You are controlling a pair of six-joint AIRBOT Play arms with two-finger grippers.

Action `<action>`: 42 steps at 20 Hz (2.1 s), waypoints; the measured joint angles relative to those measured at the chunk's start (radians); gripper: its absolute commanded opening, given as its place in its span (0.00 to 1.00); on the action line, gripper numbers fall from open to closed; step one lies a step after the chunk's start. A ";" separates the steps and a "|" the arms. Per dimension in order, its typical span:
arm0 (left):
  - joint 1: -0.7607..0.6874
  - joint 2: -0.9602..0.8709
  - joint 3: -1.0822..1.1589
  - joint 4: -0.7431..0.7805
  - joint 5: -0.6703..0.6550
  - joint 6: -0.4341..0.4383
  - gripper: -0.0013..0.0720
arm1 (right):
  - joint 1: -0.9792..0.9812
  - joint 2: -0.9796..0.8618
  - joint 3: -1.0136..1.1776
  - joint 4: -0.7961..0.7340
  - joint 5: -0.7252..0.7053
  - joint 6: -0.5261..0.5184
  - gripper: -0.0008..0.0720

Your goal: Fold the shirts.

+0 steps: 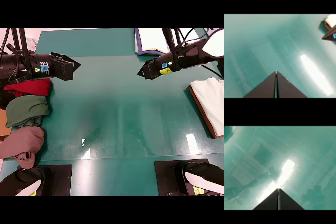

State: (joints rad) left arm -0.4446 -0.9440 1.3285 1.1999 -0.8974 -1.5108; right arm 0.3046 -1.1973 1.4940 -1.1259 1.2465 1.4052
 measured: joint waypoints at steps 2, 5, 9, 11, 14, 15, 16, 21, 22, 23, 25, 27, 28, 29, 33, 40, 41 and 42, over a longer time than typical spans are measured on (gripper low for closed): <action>0.000 0.000 0.000 0.000 0.000 0.000 0.05 | 0.000 0.000 0.000 0.000 0.001 0.000 0.04; 0.000 0.000 0.000 0.000 0.000 0.000 0.05 | 0.000 0.000 0.000 0.001 0.002 0.000 0.04; 0.000 0.000 0.000 0.000 0.000 0.000 0.05 | 0.000 0.000 0.000 0.001 0.002 0.000 0.04; 0.000 0.000 0.000 0.000 0.000 0.000 0.05 | 0.000 0.000 0.000 0.001 0.002 0.000 0.04; 0.000 0.000 0.000 -0.006 0.011 -0.002 0.05 | 0.000 0.000 0.000 0.001 0.002 0.000 0.04; 0.000 0.000 0.000 -0.003 0.031 0.007 0.05 | 0.000 0.000 0.000 0.000 0.002 0.000 0.04; 0.000 0.000 0.001 0.011 0.051 0.018 0.05 | 0.000 0.000 0.000 0.000 0.002 0.000 0.04; 0.002 0.000 0.004 0.136 0.129 0.043 0.05 | 0.000 0.000 0.000 0.000 0.002 0.000 0.04; 0.002 0.000 0.003 0.179 0.138 0.043 0.09 | 0.000 0.000 0.000 0.000 0.002 0.000 0.04; 0.002 -0.001 0.002 0.238 0.142 0.042 0.47 | 0.000 0.000 0.000 0.001 0.002 0.000 0.04; 0.028 -0.016 -0.001 0.383 0.141 -0.013 0.95 | 0.000 0.000 0.000 0.001 0.002 0.000 0.04; 0.099 -0.056 -0.003 0.492 0.132 -0.086 0.95 | 0.000 0.000 0.000 0.001 0.002 0.000 0.04; 0.149 -0.089 -0.004 0.531 0.127 -0.113 0.95 | 0.000 0.000 0.000 0.002 0.002 0.000 0.04; 0.203 -0.129 -0.004 0.558 0.123 -0.133 0.95 | 0.000 0.000 0.000 0.002 0.002 0.000 0.04; 0.399 -0.332 -0.005 0.597 0.111 -0.174 0.95 | 0.000 0.000 0.000 0.006 0.002 0.000 0.04; 0.560 -0.617 -0.005 0.559 0.107 -0.187 0.87 | 0.000 0.000 0.000 0.008 -0.011 0.001 0.04; 0.567 -0.632 -0.004 0.554 0.112 -0.187 0.58 | 0.000 0.000 0.000 0.008 -0.017 0.001 0.04; 0.572 -0.643 0.000 0.554 0.111 -0.186 0.26 | 0.000 0.000 0.000 0.008 -0.022 0.001 0.04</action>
State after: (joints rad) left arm 0.1276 -1.5871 1.3281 1.7542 -0.7868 -1.6966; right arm 0.3050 -1.1973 1.4940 -1.1175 1.2247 1.4063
